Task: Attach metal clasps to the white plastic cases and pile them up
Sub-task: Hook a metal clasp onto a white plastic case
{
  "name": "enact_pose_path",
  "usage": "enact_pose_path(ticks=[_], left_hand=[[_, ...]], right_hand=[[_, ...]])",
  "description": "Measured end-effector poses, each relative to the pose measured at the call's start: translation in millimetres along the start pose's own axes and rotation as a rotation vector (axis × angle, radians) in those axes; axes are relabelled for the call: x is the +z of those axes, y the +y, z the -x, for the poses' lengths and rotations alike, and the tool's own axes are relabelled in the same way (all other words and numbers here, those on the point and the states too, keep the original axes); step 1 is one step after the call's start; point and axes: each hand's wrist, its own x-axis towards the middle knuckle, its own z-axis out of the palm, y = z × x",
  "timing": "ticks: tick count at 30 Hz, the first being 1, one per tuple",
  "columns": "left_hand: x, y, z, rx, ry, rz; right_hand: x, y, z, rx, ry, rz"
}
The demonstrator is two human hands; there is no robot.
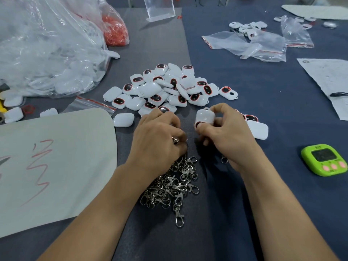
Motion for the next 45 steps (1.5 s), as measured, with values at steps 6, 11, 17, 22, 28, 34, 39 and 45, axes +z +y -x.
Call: enact_pose_path(ticks=[6, 11, 17, 22, 28, 34, 39, 45], left_hand=[[2, 1, -1, -0.245, -0.100, 0.009], [1, 0, -2, -0.203, -0.121, 0.058], [2, -2, -1, -0.159, -0.122, 0.041], [4, -5, -1, -0.169, -0.132, 0.068], [7, -9, -3, -0.260, -0.167, 0.185], [8, -12, -3, -0.274, -0.167, 0.214], [7, -12, -2, -0.300, -0.173, 0.249], [7, -13, -4, -0.342, -0.162, 0.253]], right_hand=[[-3, 7, -3, -0.060, -0.095, 0.221], [-8, 7, -3, -0.061, -0.112, 0.228], [-9, 5, -1, -0.088, -0.141, 0.156], [-10, 5, -2, -0.145, -0.135, 0.234], [-8, 2, 0, -0.235, -0.099, 0.317], [-5, -1, 3, -0.276, -0.079, 0.380], [-4, -3, 5, -0.307, -0.077, 0.428], [2, -7, 11, -0.333, -0.090, 0.385]])
